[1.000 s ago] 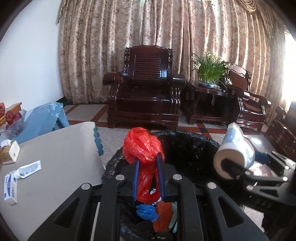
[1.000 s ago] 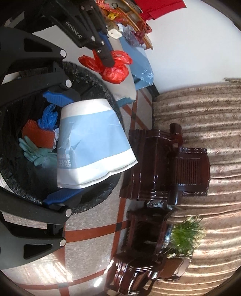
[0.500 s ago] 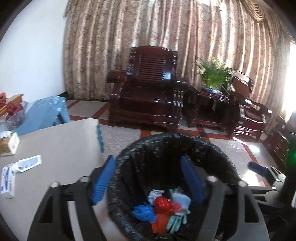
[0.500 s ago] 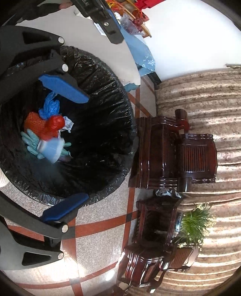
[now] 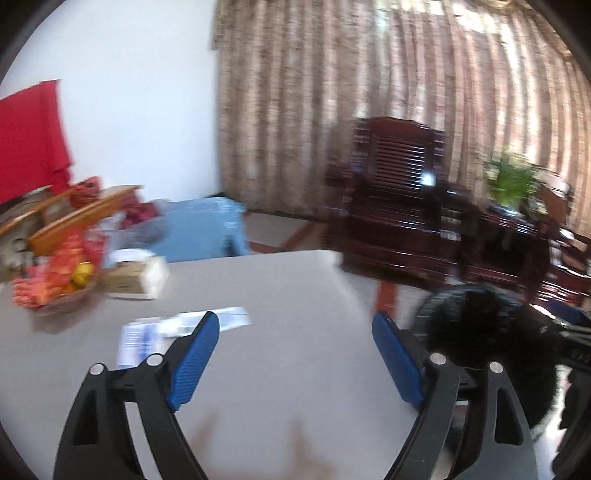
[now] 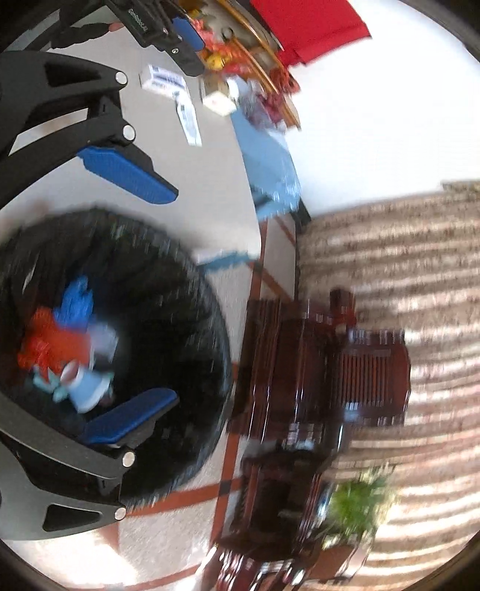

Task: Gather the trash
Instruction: 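Grasp the blue-and-white alcohol pads box with the left gripper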

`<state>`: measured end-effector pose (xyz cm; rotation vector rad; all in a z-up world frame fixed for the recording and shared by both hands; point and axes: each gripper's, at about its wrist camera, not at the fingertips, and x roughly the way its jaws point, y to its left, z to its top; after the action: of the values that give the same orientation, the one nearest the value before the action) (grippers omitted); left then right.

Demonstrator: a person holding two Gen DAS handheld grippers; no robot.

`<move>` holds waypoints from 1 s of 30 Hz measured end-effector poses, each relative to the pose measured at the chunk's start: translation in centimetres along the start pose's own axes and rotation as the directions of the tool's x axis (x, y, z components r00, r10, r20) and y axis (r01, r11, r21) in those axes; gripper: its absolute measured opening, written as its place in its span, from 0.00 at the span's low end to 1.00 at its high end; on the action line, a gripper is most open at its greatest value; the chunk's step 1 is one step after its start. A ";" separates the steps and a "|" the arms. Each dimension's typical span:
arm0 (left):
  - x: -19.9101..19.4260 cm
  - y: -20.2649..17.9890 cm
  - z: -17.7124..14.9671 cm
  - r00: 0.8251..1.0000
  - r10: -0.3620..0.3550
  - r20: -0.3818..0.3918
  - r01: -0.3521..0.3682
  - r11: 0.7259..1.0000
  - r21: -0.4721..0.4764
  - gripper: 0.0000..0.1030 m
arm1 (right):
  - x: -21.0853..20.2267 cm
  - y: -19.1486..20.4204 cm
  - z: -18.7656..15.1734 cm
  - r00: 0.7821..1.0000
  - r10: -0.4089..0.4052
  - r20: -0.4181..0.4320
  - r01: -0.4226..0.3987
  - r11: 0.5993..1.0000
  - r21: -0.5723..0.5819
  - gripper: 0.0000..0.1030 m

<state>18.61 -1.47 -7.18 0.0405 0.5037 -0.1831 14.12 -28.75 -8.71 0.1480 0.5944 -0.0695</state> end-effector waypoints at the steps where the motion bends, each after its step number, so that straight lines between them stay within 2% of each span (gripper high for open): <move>1: 0.0 1.5 -0.2 1.000 0.029 -0.002 -0.029 1.000 -0.009 0.81 | 0.6 1.4 0.3 1.000 0.021 -0.005 -0.022 1.000 -0.022 0.94; 6: 0.9 9.1 -1.6 0.984 0.176 -0.029 -0.178 0.982 -0.063 0.81 | 3.2 7.6 1.1 0.993 0.114 -0.019 -0.115 0.988 -0.100 0.94; 11: 3.2 13.3 -3.2 0.966 0.248 -0.075 -0.255 0.962 -0.095 0.81 | 6.3 12.7 0.7 0.984 0.174 -0.044 -0.179 0.974 -0.142 0.94; 15: 5.4 15.0 -4.5 0.960 0.251 -0.125 -0.264 0.959 -0.103 0.81 | 8.8 15.5 0.1 0.980 0.184 -0.074 -0.194 0.968 -0.162 0.94; 21: 9.3 15.7 -5.3 0.951 0.234 -0.202 -0.260 0.959 -0.115 0.81 | 11.5 16.3 -0.8 0.979 0.166 -0.116 -0.183 0.971 -0.154 0.94; 27: 12.8 16.3 -5.9 0.928 0.247 -0.279 -0.288 0.951 -0.115 0.81 | 13.1 16.1 -1.3 0.980 0.147 -0.136 -0.168 0.973 -0.159 0.94; 30: 13.8 16.9 -6.1 0.918 0.229 -0.323 -0.287 0.947 -0.144 0.81 | 13.4 16.0 -1.3 0.981 0.143 -0.135 -0.164 0.973 -0.163 0.94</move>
<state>30.65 13.41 -19.29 -0.0511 0.8147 0.1355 26.21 -13.06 -15.37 0.0286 0.7065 0.1426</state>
